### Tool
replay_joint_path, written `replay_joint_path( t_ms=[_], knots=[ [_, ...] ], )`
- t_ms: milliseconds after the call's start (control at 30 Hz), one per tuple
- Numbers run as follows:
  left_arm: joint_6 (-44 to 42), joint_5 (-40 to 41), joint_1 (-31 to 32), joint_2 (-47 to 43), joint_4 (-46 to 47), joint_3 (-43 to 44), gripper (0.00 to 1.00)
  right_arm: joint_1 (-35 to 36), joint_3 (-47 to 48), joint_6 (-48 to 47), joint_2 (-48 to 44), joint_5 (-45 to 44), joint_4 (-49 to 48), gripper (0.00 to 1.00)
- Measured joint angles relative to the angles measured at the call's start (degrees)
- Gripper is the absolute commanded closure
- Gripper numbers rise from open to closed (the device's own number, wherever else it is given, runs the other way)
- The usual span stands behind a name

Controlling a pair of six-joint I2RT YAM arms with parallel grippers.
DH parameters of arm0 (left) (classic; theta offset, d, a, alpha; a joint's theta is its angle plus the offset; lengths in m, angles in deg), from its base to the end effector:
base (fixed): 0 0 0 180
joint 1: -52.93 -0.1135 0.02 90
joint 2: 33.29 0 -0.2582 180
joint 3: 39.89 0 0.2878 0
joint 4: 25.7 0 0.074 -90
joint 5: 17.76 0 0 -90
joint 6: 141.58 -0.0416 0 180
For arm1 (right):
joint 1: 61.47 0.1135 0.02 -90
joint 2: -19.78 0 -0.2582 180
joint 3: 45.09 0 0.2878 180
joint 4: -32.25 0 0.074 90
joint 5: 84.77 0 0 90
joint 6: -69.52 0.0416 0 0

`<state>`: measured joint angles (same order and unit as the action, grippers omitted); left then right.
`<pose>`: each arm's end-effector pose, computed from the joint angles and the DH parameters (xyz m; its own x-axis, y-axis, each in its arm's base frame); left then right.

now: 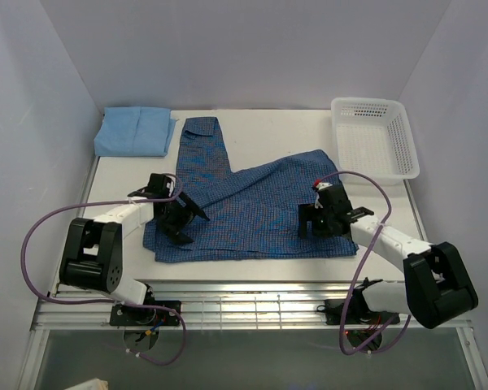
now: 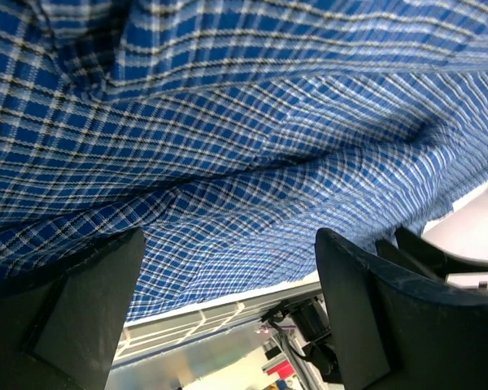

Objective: Fold and stack the long sleeve shirts
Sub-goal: Fold the shirt

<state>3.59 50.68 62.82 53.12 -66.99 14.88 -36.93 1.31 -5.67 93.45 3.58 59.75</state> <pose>0.2751 -0.0635 0.1125 -0.7562 -0.6431 0.1207 -0.6211 0.6475 -0.4416 0.2460 0.1110 0.1350 -0.8206 -0.0938 -0.5637 -0.1968 0.9725 0.1247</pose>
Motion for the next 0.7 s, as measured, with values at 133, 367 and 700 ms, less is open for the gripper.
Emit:
replay_joint_path(
  t_ms=[133, 367, 700],
  knots=[
    [0.42, 3.63, 0.0, -1.31, -6.4, 0.2, 0.02, 1.75, -2.01, 2.43, -3.45, 2.47, 1.31, 0.1],
    [-1.27, 10.64, -0.02, -4.94, -19.65, 1.51, 0.02, 5.95, -2.69, 4.94, -7.34, 4.59, 6.99, 0.1],
    [-6.6, 13.68, -0.02, -2.82, -23.37, 29.07, 0.02, 5.9, 14.53, 2.58, -8.85, -5.55, 12.87, 0.1]
  ],
)
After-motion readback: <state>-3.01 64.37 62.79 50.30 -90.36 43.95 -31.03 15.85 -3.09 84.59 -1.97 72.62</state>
